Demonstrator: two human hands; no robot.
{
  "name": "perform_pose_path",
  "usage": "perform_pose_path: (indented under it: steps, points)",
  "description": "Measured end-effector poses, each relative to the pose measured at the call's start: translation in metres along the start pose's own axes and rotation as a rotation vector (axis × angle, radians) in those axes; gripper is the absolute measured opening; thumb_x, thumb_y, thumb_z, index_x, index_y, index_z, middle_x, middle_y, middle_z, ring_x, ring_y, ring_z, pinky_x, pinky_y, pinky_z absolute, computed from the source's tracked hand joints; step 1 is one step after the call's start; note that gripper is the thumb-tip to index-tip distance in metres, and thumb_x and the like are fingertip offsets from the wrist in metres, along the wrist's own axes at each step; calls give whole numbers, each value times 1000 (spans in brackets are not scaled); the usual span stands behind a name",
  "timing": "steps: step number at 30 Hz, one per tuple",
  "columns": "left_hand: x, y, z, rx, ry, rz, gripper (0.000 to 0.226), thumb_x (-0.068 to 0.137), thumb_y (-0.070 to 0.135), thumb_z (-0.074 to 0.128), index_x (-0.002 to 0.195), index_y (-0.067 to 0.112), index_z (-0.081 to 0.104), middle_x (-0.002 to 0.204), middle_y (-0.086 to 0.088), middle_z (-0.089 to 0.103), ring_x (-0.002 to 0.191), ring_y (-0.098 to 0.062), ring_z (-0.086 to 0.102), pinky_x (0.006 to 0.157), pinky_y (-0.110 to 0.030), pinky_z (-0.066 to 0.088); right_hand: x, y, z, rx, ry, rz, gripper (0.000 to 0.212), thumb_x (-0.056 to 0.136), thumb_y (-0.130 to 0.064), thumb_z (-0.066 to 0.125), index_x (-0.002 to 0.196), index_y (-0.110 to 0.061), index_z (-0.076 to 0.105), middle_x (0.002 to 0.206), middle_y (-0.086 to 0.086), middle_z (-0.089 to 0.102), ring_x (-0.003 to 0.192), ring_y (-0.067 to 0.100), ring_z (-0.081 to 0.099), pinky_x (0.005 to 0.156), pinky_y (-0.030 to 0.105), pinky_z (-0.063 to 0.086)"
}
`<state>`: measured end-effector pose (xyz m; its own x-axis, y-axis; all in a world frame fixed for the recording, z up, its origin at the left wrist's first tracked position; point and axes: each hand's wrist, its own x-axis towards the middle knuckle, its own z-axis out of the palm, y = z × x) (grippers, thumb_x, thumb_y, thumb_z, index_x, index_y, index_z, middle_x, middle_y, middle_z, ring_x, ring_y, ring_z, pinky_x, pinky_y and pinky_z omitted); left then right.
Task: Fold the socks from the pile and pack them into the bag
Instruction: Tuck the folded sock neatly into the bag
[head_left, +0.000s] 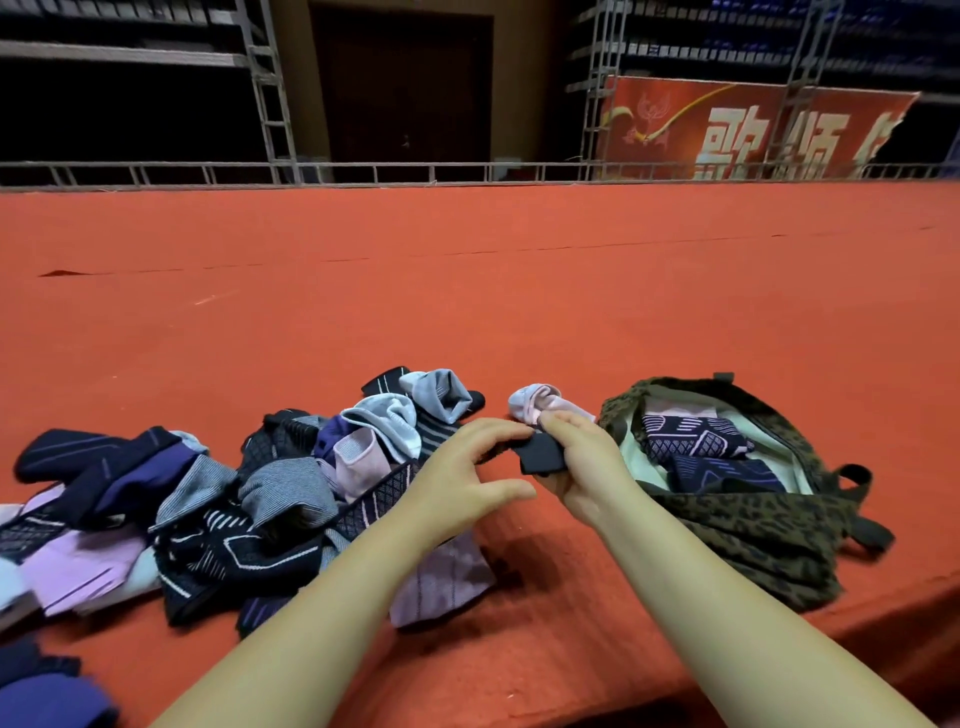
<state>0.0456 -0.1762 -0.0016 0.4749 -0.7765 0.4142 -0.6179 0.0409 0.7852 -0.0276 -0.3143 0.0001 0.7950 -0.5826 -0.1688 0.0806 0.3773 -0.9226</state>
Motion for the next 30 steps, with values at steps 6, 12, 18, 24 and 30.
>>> perform_pose_path:
  steps: [6,12,18,24,30]
  points:
    - [10,-1,9,-29,218,-55,28,85,11,66,73,36,63,68,24,63,67,9,55,67,-11,42,-22,-8,-17,13,-121,20,35,98,-38,41,99,-11,63,73,2,72,70,15,71,68,29,49]
    - [15,-8,24,-234,179,-254,32,89,34,58,62,16,57,55,14,46,56,-8,45,61,-28,41,-29,3,-38,-385,-49,-231,12,90,-12,61,78,-11,60,62,-3,60,65,14,59,57,18,46]
    - [-5,-17,53,-183,-36,-258,26,80,49,54,92,30,66,94,18,66,93,1,58,92,-24,44,-31,-8,-69,-552,112,-476,26,96,-20,52,71,-12,50,68,-1,44,61,7,40,61,26,35]
    - [-17,-24,77,73,-82,-82,44,80,23,73,122,18,62,109,32,52,100,28,43,88,1,30,-32,-11,-90,-604,80,-605,21,95,-25,48,75,-18,53,78,-11,52,73,1,48,72,16,39]
    - [-34,-38,99,170,-167,-216,39,84,43,52,61,13,41,59,7,36,59,-5,34,59,-31,30,-3,19,-97,-806,157,-347,28,99,-27,45,78,-10,52,75,1,51,73,13,46,70,35,36]
